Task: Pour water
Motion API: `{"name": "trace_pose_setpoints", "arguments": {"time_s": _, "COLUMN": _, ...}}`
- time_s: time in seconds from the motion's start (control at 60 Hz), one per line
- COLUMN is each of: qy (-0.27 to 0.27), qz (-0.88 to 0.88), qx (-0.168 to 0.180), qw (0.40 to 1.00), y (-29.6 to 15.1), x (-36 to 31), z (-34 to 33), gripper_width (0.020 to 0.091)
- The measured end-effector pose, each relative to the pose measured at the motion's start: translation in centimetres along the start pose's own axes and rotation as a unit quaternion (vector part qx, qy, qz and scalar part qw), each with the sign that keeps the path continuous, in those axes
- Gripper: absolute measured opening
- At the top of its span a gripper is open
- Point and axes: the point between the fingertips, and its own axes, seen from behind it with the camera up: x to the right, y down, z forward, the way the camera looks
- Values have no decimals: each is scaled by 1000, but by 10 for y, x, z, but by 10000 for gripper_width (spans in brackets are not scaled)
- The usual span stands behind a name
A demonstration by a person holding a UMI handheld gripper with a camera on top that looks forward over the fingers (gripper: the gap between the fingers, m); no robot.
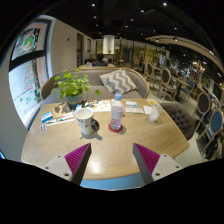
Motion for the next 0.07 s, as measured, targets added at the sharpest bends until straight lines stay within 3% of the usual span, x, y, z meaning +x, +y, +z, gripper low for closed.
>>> {"name": "trace_pose_setpoints", "arguments": {"time_s": 0.067, "qy": -1, "qz": -4, "qx": -3, "qw": 1000, "y": 1, "x": -1, "z": -3, "gripper_width": 852}}
